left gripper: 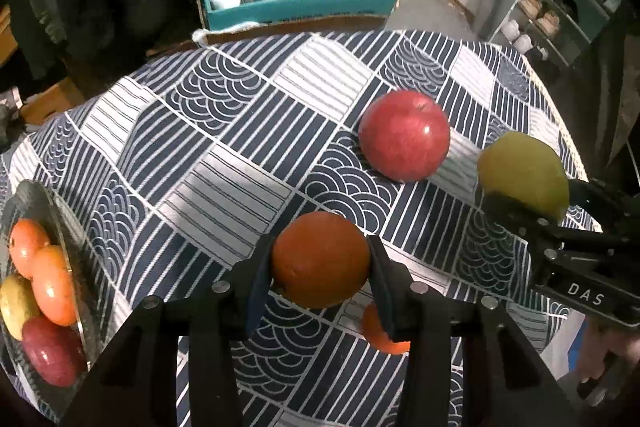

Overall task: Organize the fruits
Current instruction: 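Close the right gripper on the green pear while the left gripper closes on the orange, then lift and carry the green pear and orange in both grippers over the glass plate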

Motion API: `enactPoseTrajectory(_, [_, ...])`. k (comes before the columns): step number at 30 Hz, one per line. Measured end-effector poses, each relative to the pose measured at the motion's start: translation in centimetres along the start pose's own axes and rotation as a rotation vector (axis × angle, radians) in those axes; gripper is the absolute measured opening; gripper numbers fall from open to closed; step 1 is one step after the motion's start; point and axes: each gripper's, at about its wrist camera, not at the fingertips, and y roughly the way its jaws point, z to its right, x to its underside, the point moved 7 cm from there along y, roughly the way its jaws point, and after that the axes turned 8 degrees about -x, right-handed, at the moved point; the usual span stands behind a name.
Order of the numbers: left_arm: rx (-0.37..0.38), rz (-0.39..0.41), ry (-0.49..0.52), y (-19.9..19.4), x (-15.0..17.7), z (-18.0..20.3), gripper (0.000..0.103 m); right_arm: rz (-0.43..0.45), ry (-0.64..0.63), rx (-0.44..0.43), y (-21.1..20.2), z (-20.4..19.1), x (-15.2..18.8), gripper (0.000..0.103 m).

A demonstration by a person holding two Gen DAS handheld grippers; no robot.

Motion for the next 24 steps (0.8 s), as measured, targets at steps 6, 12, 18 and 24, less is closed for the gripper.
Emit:
enactPoseTrajectory(6, [0.006,0.038,-0.024,-2.3,-0.4,-0.8,0.046,0.040,-0.022,-0.012,-1.6,-1.3,-0.8,0.072])
enactPoseTrajectory(12, [-0.011,0.084,-0.030,-4.5,-0.8,-1.7,0.046,0.080,-0.044,-0.025,-3.3,-2.5,-1.5,0.072])
enactPoseTrajectory(18, [-0.010,0.109,-0.041,-6.3,-0.8,-2.6,0.046,0.109,-0.067,-0.036,-4.6,-3.5,-2.1,0.072])
enactPoseTrajectory(24, [-0.006,0.143,-0.060,-8.2,-0.9,-3.4,0.046,0.141,-0.084,-0.057,-6.1,-4.7,-2.7,0.072])
